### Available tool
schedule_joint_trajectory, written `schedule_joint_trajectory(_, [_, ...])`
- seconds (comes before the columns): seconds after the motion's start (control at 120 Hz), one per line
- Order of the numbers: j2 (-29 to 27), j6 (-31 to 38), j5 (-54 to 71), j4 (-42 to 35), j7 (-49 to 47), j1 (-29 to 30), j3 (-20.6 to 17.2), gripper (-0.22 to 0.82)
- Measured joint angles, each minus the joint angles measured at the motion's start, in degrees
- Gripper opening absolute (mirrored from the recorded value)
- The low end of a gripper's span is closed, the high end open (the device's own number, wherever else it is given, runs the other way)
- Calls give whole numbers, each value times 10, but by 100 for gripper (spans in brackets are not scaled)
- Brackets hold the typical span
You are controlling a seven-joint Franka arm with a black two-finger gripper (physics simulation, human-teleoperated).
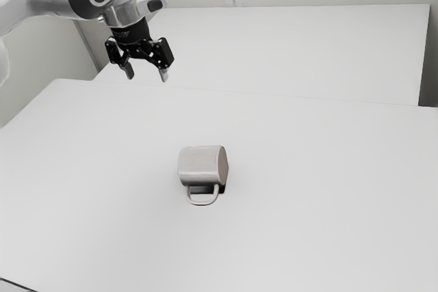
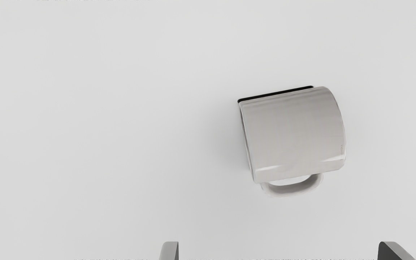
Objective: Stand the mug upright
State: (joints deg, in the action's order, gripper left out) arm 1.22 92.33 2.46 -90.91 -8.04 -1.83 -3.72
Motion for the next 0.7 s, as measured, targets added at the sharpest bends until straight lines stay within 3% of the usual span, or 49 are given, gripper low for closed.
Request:
schedule_joint_trajectory(0.392, [-7,9,-4,-10,1,-16,0,60])
schedule_joint_trajectory(0.7, [-25,30,-74,-90,3,-8,0,60])
